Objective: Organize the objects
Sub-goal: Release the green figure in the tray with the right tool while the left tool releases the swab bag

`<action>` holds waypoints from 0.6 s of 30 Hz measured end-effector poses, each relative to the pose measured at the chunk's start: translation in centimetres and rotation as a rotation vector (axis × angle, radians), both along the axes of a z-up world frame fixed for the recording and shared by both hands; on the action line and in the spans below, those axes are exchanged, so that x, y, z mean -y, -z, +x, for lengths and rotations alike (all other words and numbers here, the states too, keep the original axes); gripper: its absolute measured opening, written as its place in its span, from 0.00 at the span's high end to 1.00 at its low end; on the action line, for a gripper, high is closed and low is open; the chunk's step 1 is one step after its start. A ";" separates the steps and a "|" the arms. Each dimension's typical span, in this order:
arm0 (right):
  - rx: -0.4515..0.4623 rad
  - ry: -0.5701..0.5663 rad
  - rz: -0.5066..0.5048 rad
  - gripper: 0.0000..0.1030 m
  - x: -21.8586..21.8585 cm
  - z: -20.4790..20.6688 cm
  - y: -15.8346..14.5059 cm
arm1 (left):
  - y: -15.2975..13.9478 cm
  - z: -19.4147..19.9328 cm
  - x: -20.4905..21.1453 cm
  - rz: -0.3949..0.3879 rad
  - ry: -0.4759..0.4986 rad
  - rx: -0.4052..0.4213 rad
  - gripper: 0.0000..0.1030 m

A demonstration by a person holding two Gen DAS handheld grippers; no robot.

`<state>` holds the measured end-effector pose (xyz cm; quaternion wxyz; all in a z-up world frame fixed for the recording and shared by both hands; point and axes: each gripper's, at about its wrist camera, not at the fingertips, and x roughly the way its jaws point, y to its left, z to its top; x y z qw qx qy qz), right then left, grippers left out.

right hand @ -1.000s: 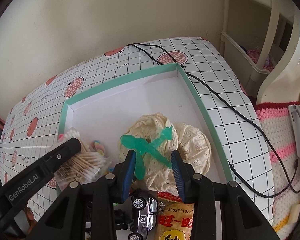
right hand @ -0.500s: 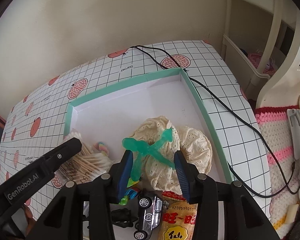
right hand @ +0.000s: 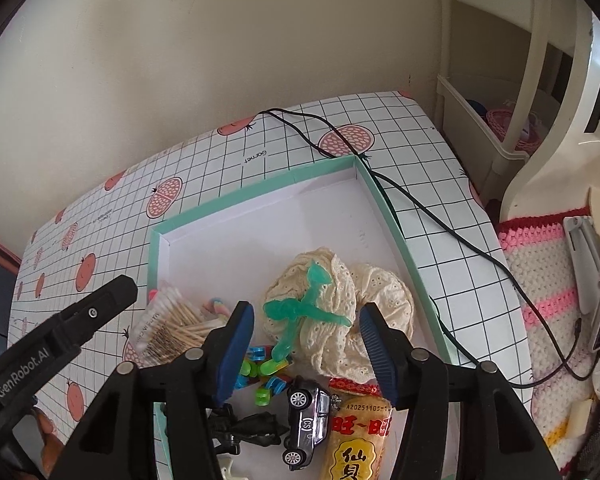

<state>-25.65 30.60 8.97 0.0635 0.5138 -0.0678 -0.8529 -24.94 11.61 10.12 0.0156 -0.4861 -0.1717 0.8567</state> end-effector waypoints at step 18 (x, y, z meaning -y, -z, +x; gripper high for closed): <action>0.004 -0.003 0.051 0.12 0.6 -0.3 1.3 | 5.6 -0.1 2.9 -0.260 -0.156 0.225 0.56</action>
